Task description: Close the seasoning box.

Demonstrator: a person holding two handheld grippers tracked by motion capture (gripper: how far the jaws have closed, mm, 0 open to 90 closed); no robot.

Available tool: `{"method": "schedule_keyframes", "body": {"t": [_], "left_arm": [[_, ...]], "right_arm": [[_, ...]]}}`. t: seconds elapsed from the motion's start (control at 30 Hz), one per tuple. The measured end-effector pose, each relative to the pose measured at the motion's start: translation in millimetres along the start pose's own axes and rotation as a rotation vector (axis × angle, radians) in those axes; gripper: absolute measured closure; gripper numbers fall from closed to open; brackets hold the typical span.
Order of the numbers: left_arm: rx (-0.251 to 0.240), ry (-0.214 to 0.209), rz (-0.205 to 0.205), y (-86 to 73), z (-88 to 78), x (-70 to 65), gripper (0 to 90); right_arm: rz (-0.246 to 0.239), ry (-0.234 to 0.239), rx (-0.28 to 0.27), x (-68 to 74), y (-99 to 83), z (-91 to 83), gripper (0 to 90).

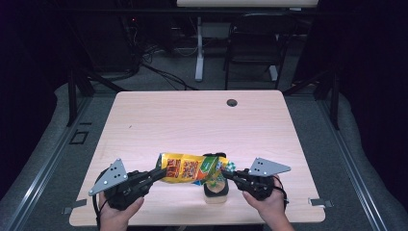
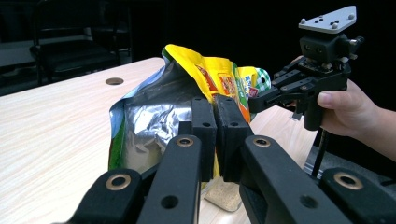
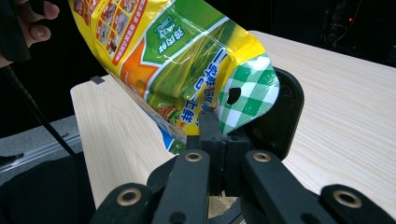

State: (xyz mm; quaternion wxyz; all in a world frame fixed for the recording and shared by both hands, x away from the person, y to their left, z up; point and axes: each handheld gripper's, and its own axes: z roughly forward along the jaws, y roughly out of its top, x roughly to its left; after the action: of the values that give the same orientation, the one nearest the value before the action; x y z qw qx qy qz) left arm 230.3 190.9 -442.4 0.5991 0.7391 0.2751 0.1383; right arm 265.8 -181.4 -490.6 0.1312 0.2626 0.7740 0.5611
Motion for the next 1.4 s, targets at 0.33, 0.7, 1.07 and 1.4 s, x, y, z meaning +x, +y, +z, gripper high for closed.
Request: {"method": "schedule_keyframes", "body": {"t": [0.33,0.7,1.07,1.4], "left_arm": [[0.003,0.007,-0.001,-0.2,-0.4,0.2,87.7],[0.002,0.002,-0.001,0.0,-0.2,-0.1,87.7],[0.003,-0.007,0.004,1.1,0.0,-1.5,87.6],[0.004,-0.006,0.009,2.4,0.6,-2.5,87.6]], "right_arm": [[-0.002,0.002,0.0,0.2,0.0,0.1,90.0],[-0.001,0.002,-0.002,0.3,-0.2,0.3,90.0],[0.002,0.004,-0.003,-0.4,-1.2,-0.3,90.0],[0.003,0.002,0.001,-1.3,-2.1,-1.0,90.0]]}}
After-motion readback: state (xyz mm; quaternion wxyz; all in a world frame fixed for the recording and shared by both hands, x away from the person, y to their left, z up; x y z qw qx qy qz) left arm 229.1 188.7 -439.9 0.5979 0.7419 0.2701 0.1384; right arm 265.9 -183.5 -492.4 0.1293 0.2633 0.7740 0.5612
